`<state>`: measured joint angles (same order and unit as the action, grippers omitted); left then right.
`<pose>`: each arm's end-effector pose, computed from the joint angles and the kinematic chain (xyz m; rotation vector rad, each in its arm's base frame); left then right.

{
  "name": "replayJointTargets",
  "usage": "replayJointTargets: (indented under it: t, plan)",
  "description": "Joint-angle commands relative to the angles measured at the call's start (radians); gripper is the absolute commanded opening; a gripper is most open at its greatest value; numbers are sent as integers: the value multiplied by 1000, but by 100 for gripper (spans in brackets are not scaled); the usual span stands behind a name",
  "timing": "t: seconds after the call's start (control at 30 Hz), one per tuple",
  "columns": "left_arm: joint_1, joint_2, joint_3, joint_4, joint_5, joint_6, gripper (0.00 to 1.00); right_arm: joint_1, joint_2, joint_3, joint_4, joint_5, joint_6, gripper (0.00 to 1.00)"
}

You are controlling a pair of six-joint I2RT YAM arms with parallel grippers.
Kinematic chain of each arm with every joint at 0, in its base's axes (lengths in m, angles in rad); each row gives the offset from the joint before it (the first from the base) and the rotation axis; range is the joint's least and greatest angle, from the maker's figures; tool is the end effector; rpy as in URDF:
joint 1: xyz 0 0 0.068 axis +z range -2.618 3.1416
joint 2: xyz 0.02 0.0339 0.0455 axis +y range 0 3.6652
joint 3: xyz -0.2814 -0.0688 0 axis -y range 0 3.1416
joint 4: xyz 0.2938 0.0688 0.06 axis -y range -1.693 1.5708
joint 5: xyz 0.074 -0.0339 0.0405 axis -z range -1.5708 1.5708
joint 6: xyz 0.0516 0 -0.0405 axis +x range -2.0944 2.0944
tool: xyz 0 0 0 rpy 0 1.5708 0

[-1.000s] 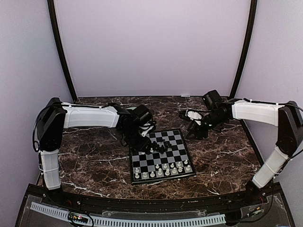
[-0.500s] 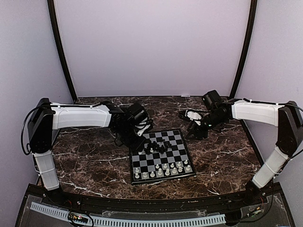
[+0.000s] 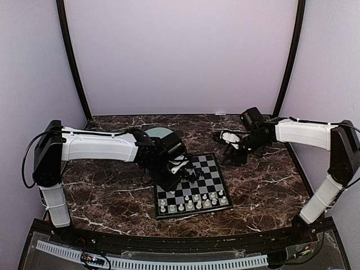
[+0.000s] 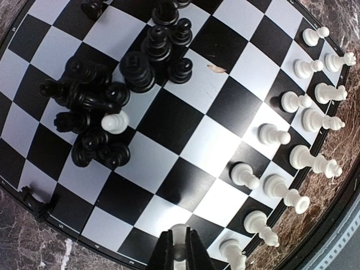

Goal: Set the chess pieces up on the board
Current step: Place the pawn on b2.

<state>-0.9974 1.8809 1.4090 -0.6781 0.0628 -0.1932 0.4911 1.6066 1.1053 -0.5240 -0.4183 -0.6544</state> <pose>0.2393 -0.3765 0.1868 1.1128 2.5688 -0.4080 0.3247 0.1974 0.2026 -1.4957 2.0426 0.4770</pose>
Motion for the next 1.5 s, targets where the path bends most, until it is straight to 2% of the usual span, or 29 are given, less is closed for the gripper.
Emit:
replayJointTargets:
  t: [0.0, 0.4, 1.47]
  plan:
    - [-11, -47, -23, -1, -9, 14, 5, 8, -11, -4, 6, 17, -5, 52]
    - [-18, -53, -68, 44, 11, -8, 5, 7, -12, -8, 7, 21, -10, 52]
    - [-18, -33, -72, 66, 17, 0, 5, 7, -5, -5, 4, 23, -11, 52]
